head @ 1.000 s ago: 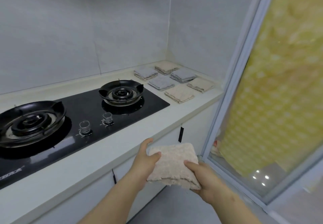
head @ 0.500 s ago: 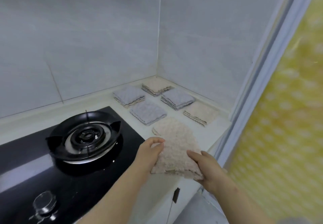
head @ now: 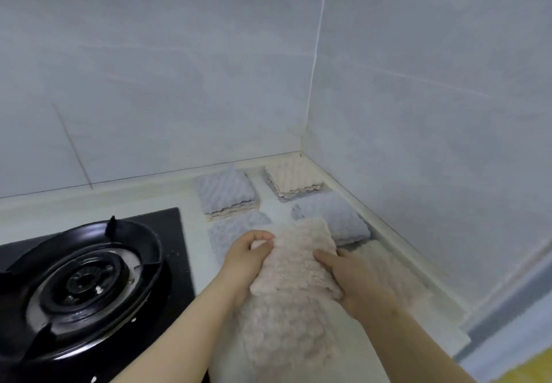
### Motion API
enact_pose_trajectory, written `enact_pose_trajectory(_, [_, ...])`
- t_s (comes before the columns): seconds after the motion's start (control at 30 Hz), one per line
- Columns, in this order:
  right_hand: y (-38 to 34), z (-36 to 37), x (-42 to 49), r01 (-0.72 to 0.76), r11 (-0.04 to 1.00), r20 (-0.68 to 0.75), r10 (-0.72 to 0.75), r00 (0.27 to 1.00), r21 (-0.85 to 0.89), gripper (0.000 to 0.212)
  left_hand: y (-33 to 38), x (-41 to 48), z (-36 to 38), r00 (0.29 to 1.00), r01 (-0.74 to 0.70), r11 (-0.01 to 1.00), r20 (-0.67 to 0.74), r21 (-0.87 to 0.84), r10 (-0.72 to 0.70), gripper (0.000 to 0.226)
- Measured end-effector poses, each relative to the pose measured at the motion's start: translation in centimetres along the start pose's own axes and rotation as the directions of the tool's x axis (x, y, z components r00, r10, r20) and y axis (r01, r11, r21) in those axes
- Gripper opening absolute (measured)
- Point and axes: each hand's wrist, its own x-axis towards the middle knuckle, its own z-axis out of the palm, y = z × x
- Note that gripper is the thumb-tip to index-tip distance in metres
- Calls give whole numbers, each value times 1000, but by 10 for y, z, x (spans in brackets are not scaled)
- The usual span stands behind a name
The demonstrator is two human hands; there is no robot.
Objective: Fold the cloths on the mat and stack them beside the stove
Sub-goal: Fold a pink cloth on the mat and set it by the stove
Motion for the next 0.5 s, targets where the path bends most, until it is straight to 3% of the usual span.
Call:
enact_pose_trajectory(0.2, [-35,-1,79,-42,991,187,66,980,-129,31,8,41,2,995,-7,1000,-98,-14,5,13])
enact_pose_trajectory(0.37, [-51,19,118,132,951,384,-16,923,-278,65,10,53,-18,987,67,996,-140,-65,-76,43])
enact_pose_trajectory(0.5, [-52,42,136,200,893,500,32,865,-403,31,7,58,-37,973,97,995,-208,-3,-95,43])
